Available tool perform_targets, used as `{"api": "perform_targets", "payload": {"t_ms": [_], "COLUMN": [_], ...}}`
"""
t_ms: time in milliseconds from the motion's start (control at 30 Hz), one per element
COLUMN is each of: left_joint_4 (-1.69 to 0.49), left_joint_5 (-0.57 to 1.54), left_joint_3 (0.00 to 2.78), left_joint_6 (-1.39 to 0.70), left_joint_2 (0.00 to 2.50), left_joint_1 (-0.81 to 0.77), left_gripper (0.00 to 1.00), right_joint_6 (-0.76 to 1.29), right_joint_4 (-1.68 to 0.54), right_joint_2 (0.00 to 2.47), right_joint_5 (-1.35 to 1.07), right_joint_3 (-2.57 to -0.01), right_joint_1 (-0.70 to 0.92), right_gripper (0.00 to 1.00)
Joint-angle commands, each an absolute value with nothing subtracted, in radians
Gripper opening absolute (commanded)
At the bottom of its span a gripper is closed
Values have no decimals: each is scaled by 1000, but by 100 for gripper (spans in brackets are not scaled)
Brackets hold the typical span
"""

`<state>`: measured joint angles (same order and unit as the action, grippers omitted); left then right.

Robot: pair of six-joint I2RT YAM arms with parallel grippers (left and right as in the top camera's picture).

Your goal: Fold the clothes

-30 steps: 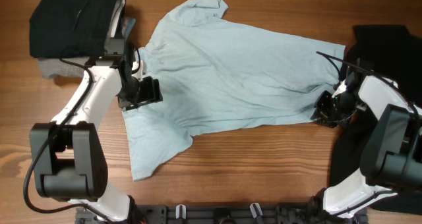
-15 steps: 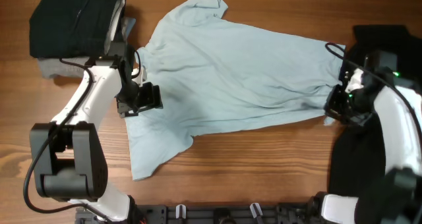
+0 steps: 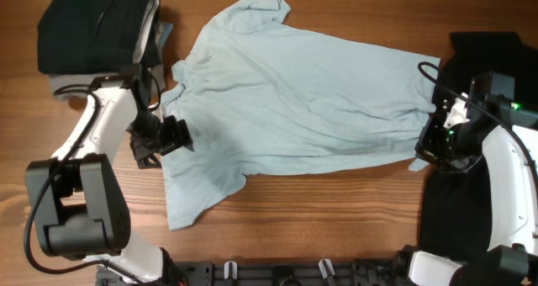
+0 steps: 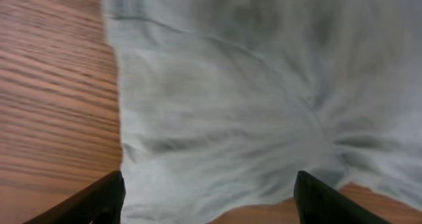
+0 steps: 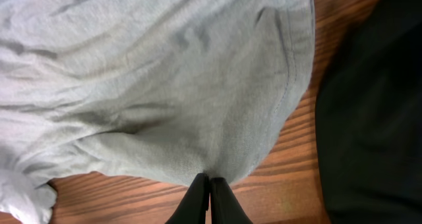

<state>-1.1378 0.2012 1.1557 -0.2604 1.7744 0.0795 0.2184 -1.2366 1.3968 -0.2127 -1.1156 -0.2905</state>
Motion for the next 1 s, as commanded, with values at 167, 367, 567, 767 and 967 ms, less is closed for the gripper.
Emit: {"api": "perform_targets", "payload": {"t_ms": [167, 367, 567, 767, 967], "left_joint_4": [-1050, -913, -959, -1148, -1251], "left_joint_5": [235, 239, 234, 235, 235], "left_joint_3": [986, 875, 887, 1062, 1227], "left_joint_6": [-302, -335, -323, -321, -320], "left_joint_2": [1763, 1763, 1763, 1705, 1516], "left_joint_1": [148, 148, 165, 252, 285], "left_gripper": [69, 45, 4, 4, 4], "right_joint_6": [201, 202, 201, 178, 162], "right_joint_4": [-1214, -1196, -1190, -1240, -1336], "right_joint_2": [1388, 1388, 1387, 1369, 1257], "right_joint_5": [-218, -218, -218, -218, -217], "right_joint_3": [-1125, -1125, -1125, -1127, -1151], "right_joint_1": [-288, -288, -289, -288, -289], "right_gripper": [4, 4, 4, 3, 4]}}
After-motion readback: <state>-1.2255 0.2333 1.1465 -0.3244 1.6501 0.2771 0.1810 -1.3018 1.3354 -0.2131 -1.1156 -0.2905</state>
